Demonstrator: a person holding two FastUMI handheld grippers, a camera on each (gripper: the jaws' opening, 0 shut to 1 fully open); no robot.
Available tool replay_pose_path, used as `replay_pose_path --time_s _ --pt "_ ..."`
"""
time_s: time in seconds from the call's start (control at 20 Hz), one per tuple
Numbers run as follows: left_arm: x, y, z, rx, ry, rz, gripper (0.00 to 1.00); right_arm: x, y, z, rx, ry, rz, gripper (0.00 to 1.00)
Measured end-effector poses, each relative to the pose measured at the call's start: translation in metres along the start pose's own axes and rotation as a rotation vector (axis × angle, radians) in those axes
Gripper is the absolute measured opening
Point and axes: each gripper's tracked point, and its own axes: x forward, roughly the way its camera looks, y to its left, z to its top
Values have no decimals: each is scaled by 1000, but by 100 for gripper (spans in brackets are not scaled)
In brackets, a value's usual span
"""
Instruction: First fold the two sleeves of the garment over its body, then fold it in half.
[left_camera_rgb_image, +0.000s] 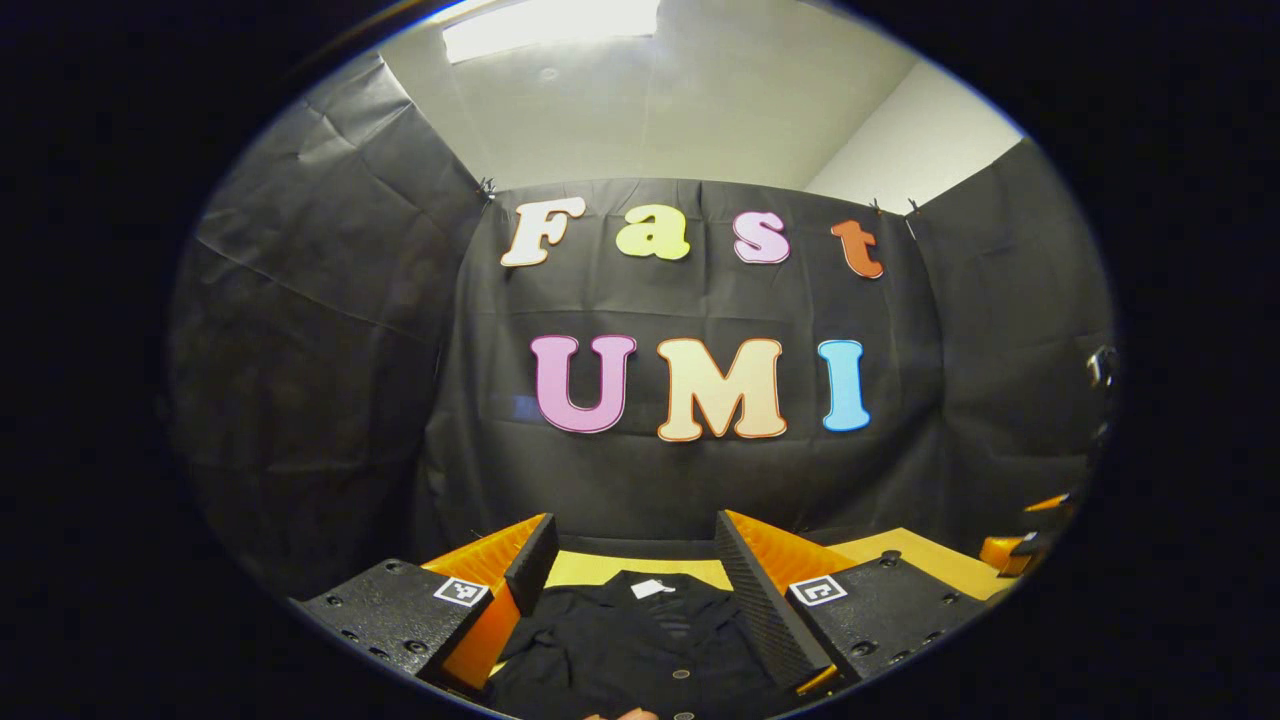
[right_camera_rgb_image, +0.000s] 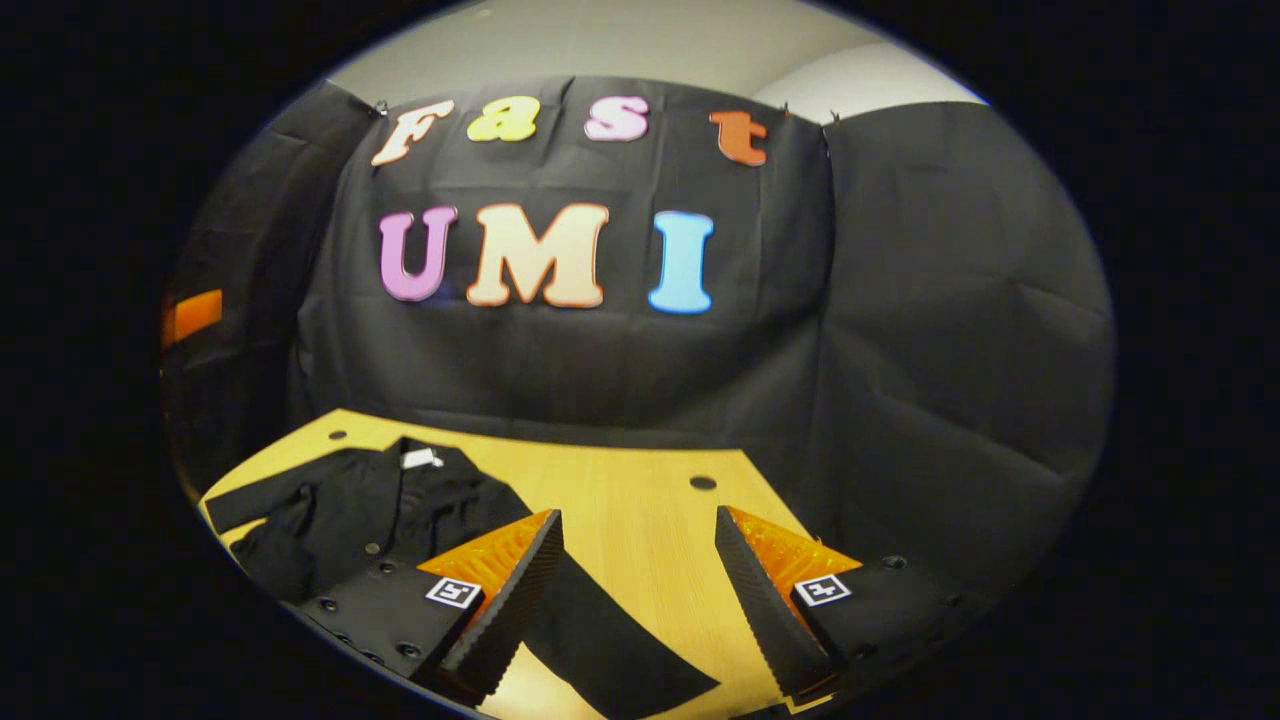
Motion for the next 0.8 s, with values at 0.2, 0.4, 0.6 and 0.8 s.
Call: replay_pose_path --time_s 0.2,0.4,0.6,0.8 --pt "-4 -7 -3 20 13 21 92 24 -24 -74 -4 222 7 98" --pt "-7 -16 -9 36 32 35 92 36 -32 -133 -30 390 28 99" --pt "-9 -25 -12 46 41 43 92 47 -28 -169 -28 519 83 100" --pt "-10 -31 -13 55 44 52 92 46 -25 -196 -53 600 89 98"
